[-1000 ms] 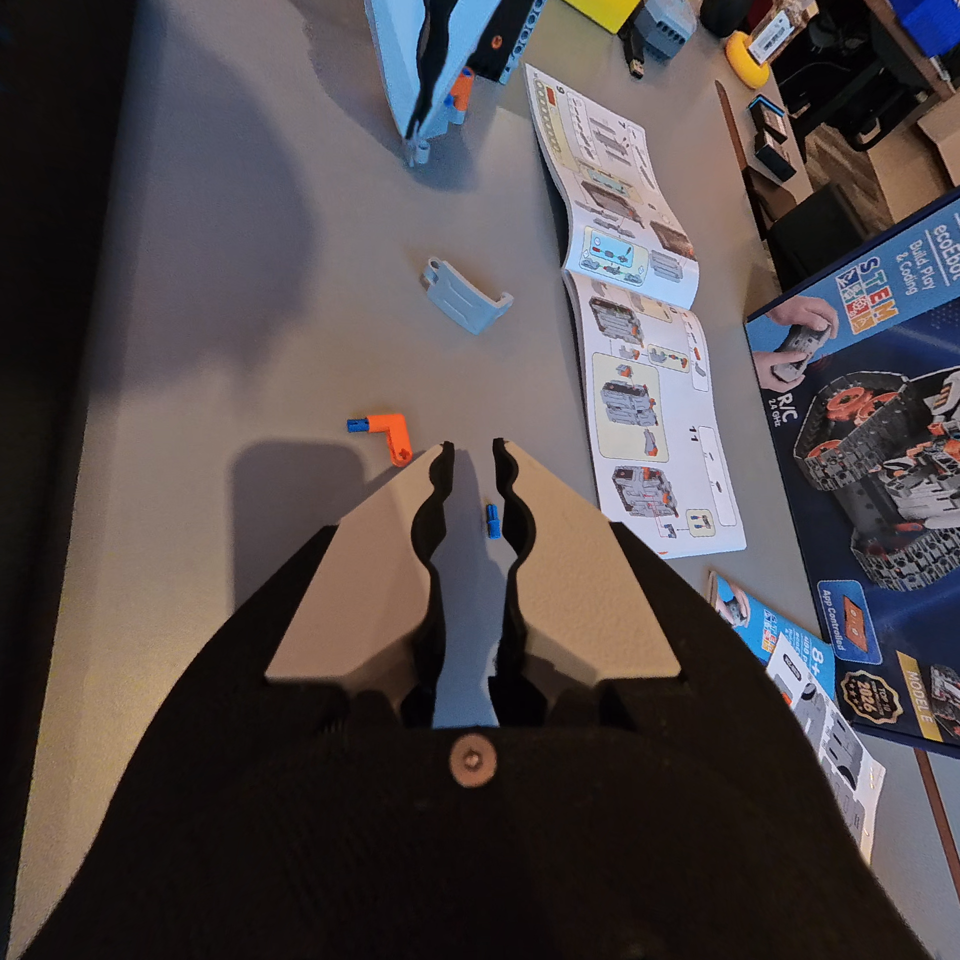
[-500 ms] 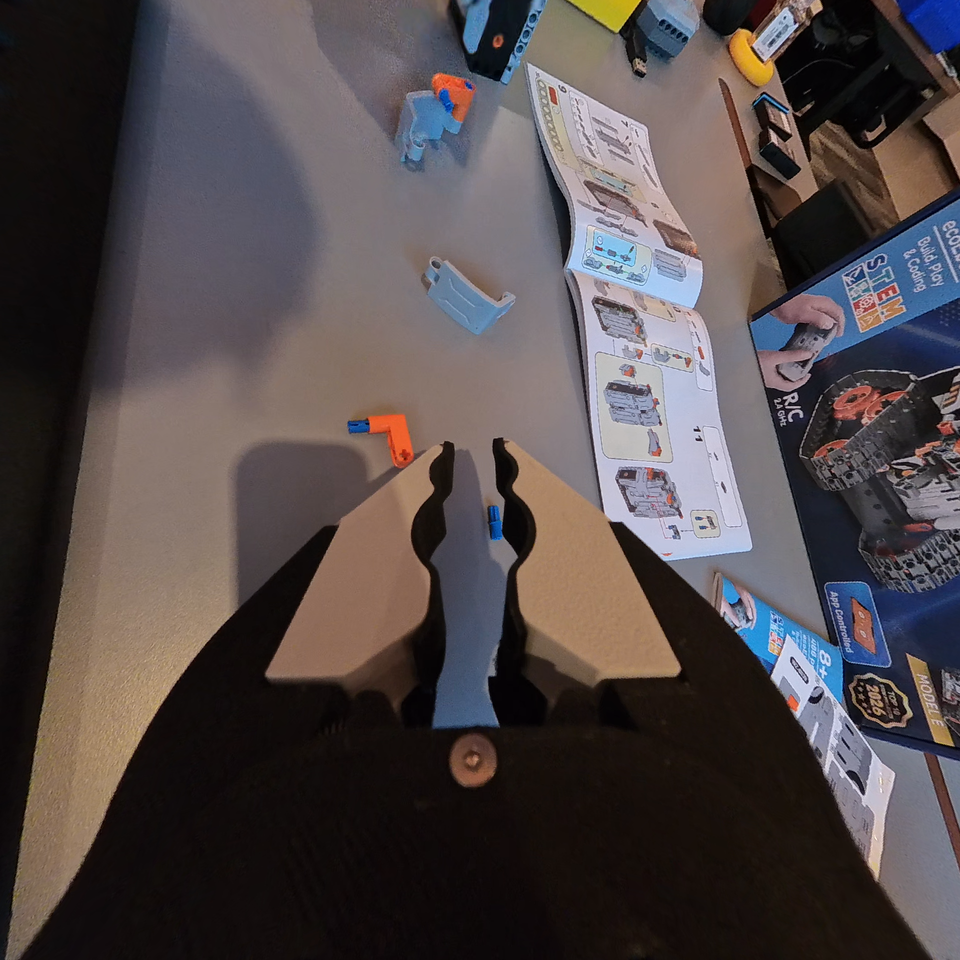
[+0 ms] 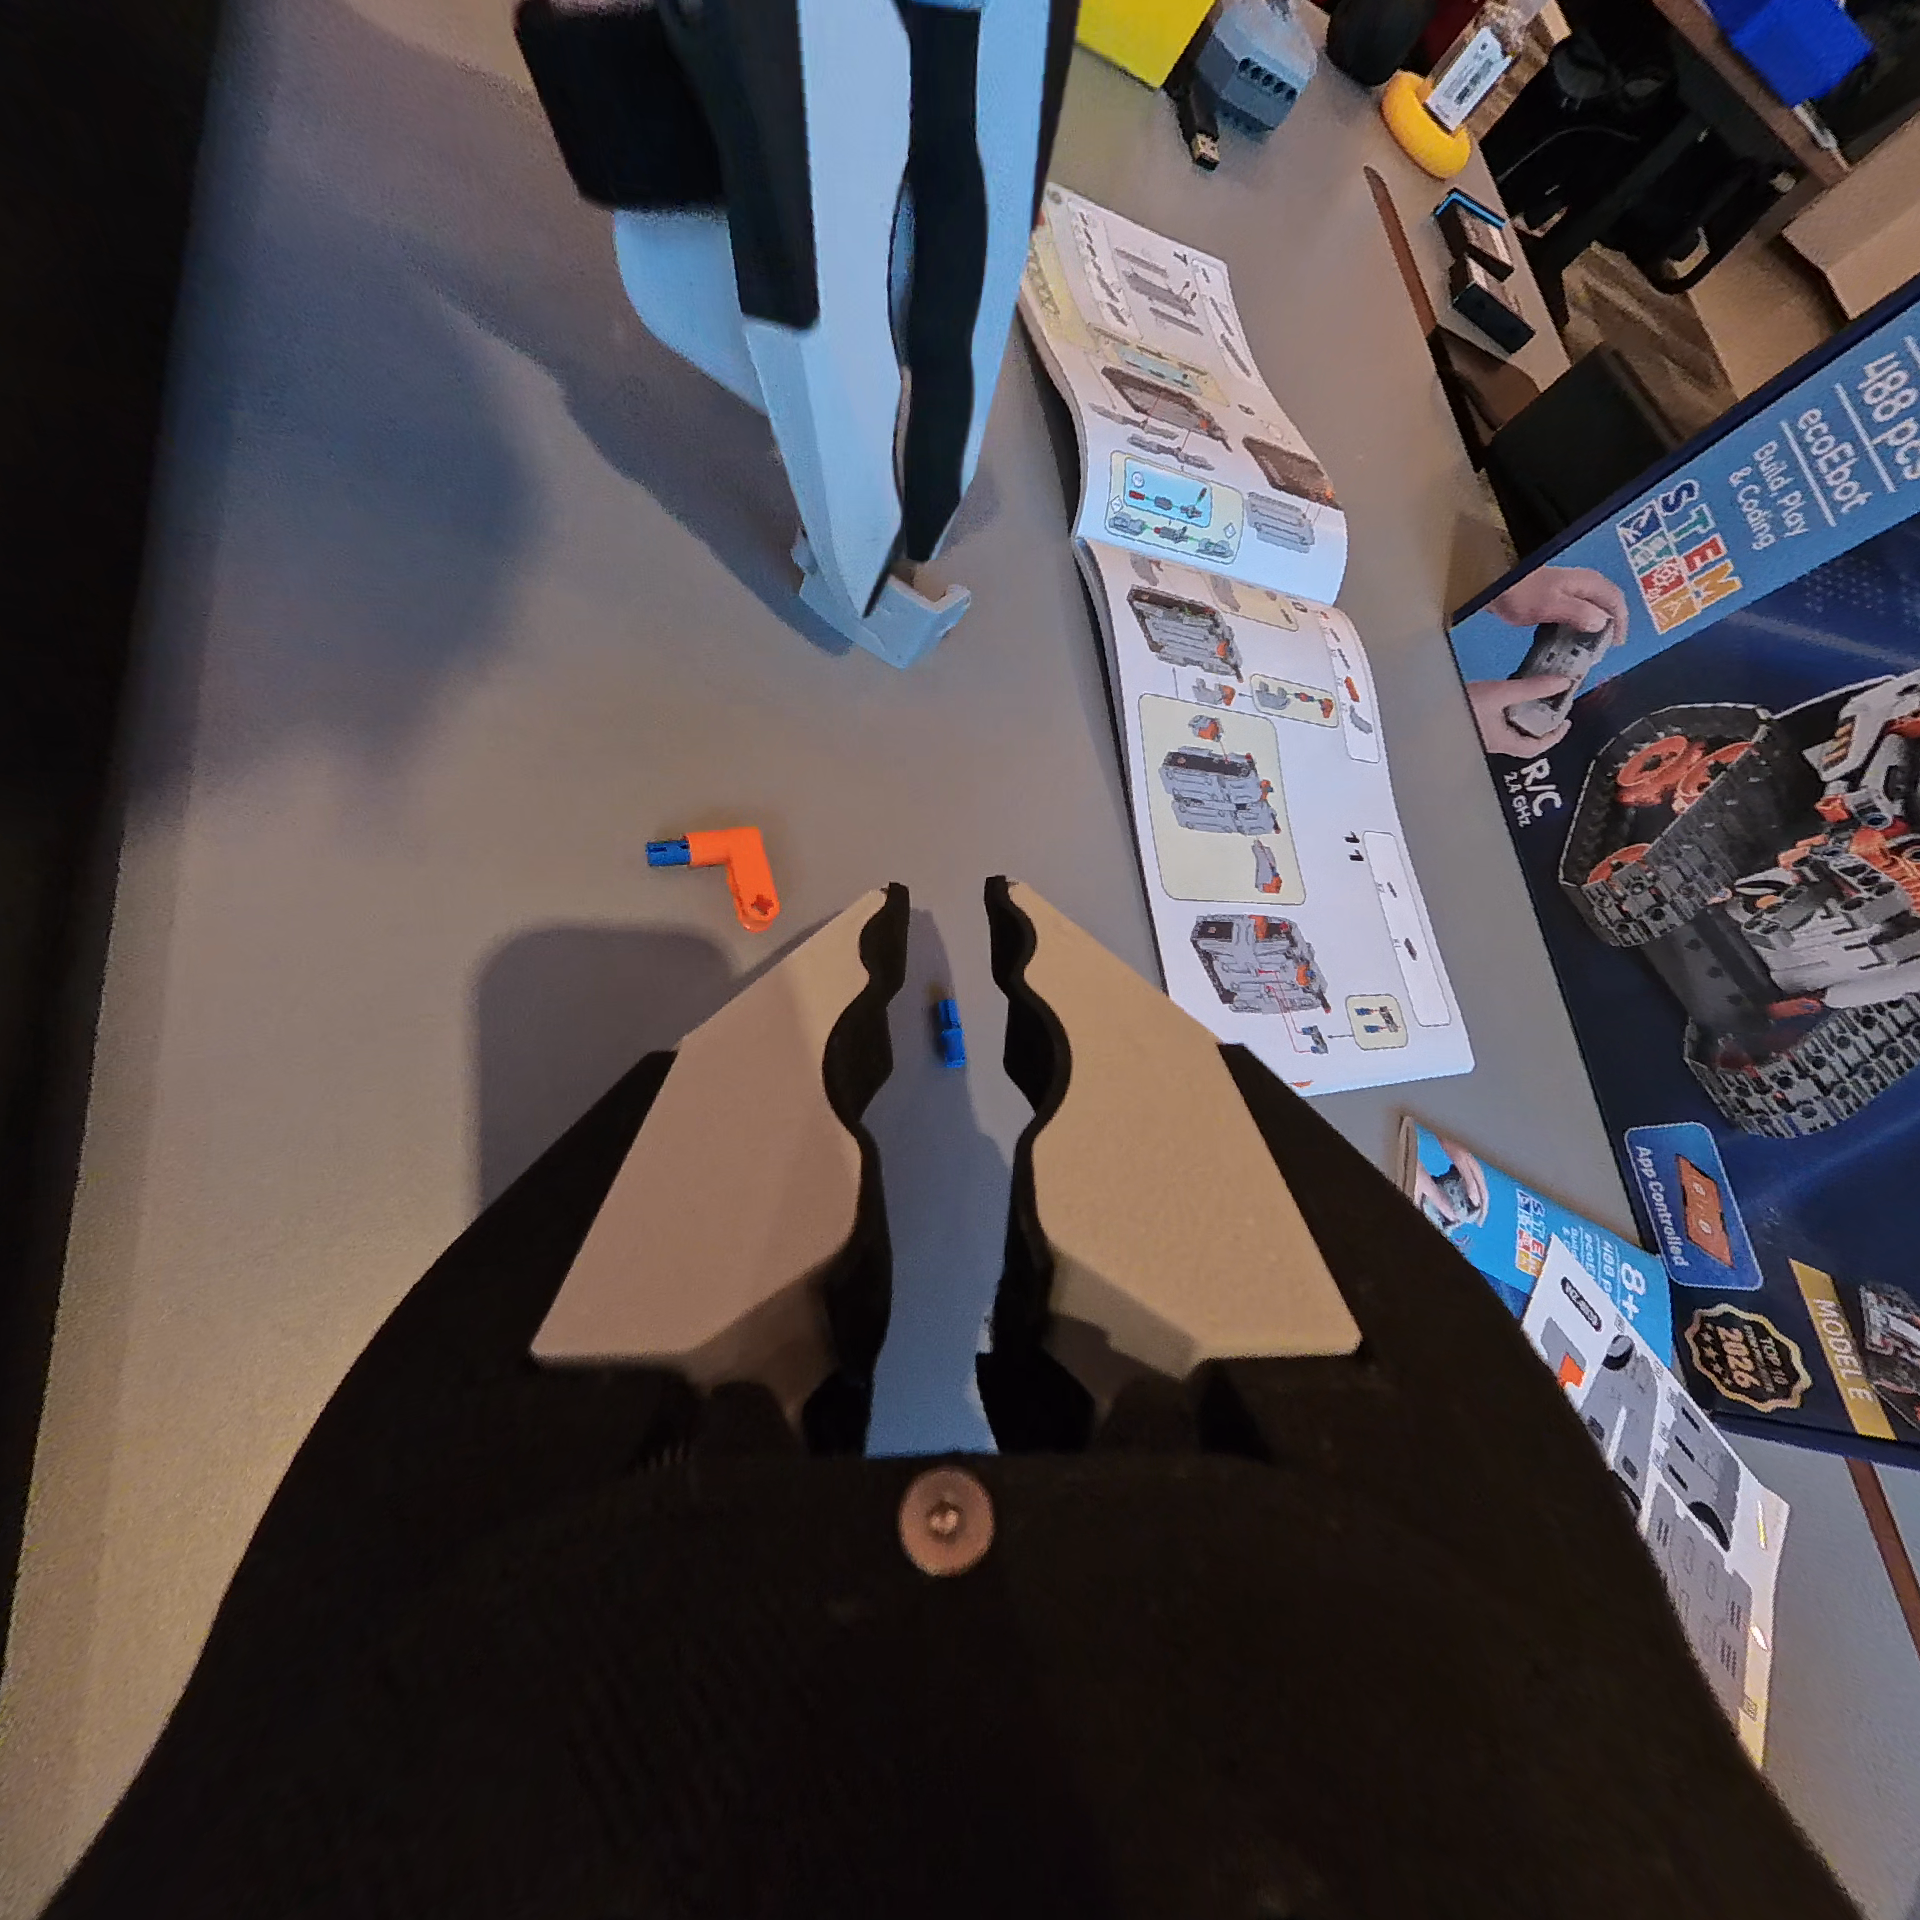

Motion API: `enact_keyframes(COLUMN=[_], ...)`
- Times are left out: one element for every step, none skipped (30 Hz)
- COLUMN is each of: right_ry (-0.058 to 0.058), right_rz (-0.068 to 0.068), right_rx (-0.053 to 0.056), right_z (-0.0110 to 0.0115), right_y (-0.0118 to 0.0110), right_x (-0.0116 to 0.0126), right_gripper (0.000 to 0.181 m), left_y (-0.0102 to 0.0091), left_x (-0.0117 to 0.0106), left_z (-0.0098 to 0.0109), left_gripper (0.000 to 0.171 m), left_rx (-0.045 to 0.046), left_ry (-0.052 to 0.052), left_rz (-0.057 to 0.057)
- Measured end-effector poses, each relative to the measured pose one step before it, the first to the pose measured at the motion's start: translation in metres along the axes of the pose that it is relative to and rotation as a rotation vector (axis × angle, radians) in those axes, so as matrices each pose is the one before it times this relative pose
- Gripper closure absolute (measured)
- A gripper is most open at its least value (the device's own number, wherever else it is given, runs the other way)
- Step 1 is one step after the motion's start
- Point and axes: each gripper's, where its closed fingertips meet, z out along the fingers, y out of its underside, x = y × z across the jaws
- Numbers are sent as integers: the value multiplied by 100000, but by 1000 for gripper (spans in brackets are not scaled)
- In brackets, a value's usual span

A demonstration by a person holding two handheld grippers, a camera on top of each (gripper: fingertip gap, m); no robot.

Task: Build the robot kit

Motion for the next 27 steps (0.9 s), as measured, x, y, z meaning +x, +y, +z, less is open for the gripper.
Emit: enact_keyframes(right_ry=[-105, 223, 536, 804, 1063, 1240, 809, -318, -2874, -5666, -7422, -6233, -5009, -5970, -6777, -8675, -8918, -6959, -5355, -3750, -4240, -6129, -5475, -4320, -2307, 1113, 1193], right_rz=[-371, -414, -215, 259, 646, 1354, 2863, 4758, 7225, 8945, 9393, 9225, 8123, 6998, 6658, 6627, 7262, 7597, 6675, 5941, 5784, 6614, 7272, 5555, 2912, 1061, 5], right_rx=[-471, -447, -147, 85, 578, 1352, 2554, 4941, 7922, 10139, 11077, 9091, 6262, 6075, 6939, 7486, 6205, 2505, -1249, -2197, -1006, -668, -1276, -1480, -1592, -905, -827], right_z=[29, 31, -8, -30, -51, -105, -130, -102, -35, 16, 51, 142, 89, -49, -142, -119, 45, 266, 374, 386, 388, 410, 429, 439, 447, 345, 247], right_y=[50, 52, 10, -37, -97, -263, -557, -939, -1489, -1885, -1978, -1603, -1151, -1135, -1237, -1284, -1014, -359, 334, 644, 627, 630, 706, 718, 710, 503, 381], right_x=[-49, -13, 54, 144, 212, 280, 292, 125, -213, -649, -877, -587, -339, -506, -688, -1095, -1207, -960, -673, -420, -500, -736, -628, -508, -270, 228, 179], right_gripper=[166, 167, 167, 167, 167, 167, 167, 166, 166, 166, 165, 165, 165, 165, 164, 164, 164, 162, 158, 155, 152, 151, 151, 152, 155, 161, 165], left_y=[429, 397, 117, -369, -828, -1197, -1569, -1789, -1692, -1410, -1098, -854, -693, -532, -444, -456, -486, -477, -461, -349, -166, -68, -8, 69, 64, 13, 49], left_x=[-270, 22, 110, -194, -190, 378, 916, 1202, 1495, 1371, 788, 508, 555, 551, 520, 543, 496, 424, 505, 586, 547, 601, 742, 724, 616, 540, 309], left_z=[504, 405, 175, -271, -797, -1170, -1364, -1365, -1195, -948, -790, -671, -555, -464, -401, -393, -392, -379, -362, -306, -251, -223, -207, -204, -221, -239, -223], left_gripper=[146, 149, 168, 171, 171, 171, 171, 171, 171, 171, 171, 171, 171, 171, 171, 171, 171, 171, 171, 171, 171, 171, 171, 171, 171, 171, 171], left_rx=[-2255, -1748, 404, 4159, 7939, 10792, 13238, 14549, 13697, 11580, 9217, 7102, 5291, 3511, 2352, 2354, 2651, 2730, 3024, 2617, 1789, 1810, 2022, 1677, 1611, 1794, 1283], left_ry=[-2479, -177, 684, -1076, -1346, 1991, 4486, 5120, 5965, 4554, 557, -1065, -334, 167, 456, 791, 559, 38, 561, 1080, 695, 746, 1485, 1304, 641, 506, -218], left_rz=[-204, 28, 156, -131, 49, 1110, 1236, 588, 767, 1599, 2609, 3409, 3219, 2431, 1861, 1764, 1438, 1022, 1166, 871, 188, 69, 133, -175, -139, 231, -320])
